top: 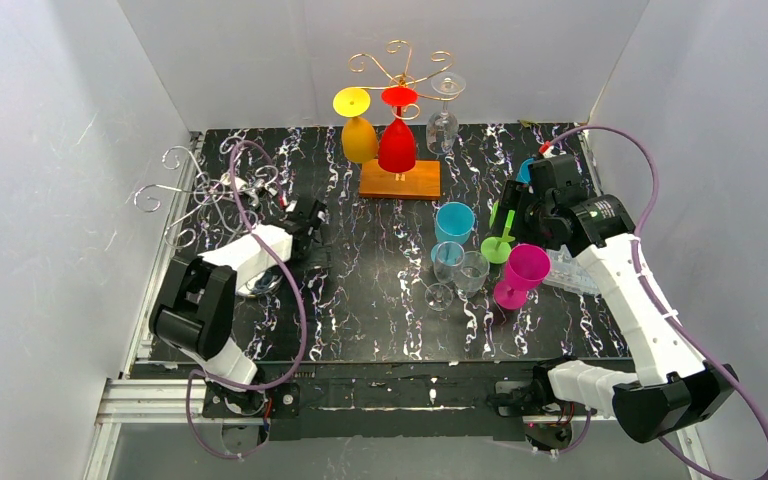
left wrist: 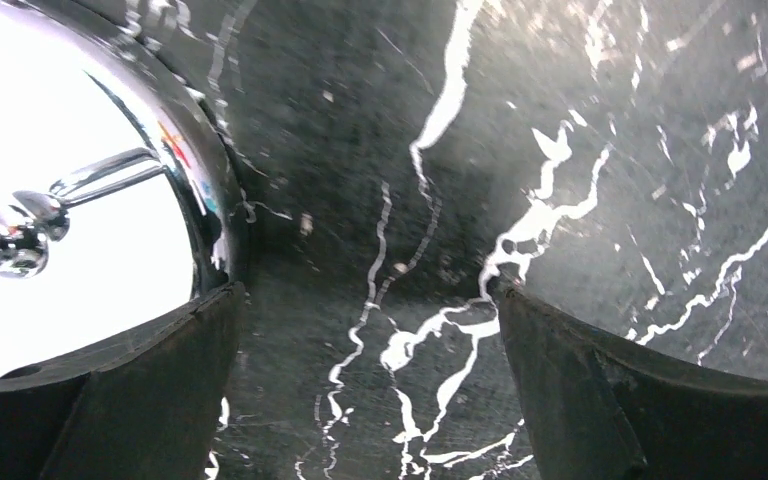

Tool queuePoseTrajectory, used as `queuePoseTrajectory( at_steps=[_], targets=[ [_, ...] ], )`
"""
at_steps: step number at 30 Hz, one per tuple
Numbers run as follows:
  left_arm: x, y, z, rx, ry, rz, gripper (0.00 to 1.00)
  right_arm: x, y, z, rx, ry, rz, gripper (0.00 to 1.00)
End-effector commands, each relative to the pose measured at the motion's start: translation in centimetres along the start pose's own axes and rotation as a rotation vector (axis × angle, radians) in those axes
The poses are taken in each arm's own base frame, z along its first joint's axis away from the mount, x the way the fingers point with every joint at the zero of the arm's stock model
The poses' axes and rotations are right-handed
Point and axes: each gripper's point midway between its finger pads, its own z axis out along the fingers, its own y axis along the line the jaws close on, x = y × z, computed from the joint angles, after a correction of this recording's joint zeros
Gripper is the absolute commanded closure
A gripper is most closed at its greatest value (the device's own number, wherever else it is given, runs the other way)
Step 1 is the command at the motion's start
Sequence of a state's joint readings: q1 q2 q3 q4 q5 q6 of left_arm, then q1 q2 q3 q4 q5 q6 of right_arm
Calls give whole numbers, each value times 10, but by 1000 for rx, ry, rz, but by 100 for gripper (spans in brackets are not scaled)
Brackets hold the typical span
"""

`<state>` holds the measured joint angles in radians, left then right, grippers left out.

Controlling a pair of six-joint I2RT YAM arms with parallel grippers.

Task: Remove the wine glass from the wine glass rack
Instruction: Adjust the wine rack at the center of the board.

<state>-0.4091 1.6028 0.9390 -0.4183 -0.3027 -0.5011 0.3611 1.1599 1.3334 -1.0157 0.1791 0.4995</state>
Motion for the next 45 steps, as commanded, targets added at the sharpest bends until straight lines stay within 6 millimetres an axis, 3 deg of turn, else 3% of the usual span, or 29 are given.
queuePoseTrajectory(
  at_steps=[1,7,25,37,45],
  targets=[
    [-18,33,-12,-97,-8,15,2,-11,6,-3,-32,-47,-13,15],
    [-33,22,-27,-28,-47,51,2,-11,5,-4,-36,-61,-13,14],
    [-66,-28,-106,83,-205,199,2,-20,5,-19,-43,-100,-9,13],
    [-87,-66,-178,290,-281,138,2,-23,5,-28,-42,-113,-7,12],
    [-131,-82,-250,445,-407,37,2,-31,9,-39,-61,-132,-8,11]
  ],
)
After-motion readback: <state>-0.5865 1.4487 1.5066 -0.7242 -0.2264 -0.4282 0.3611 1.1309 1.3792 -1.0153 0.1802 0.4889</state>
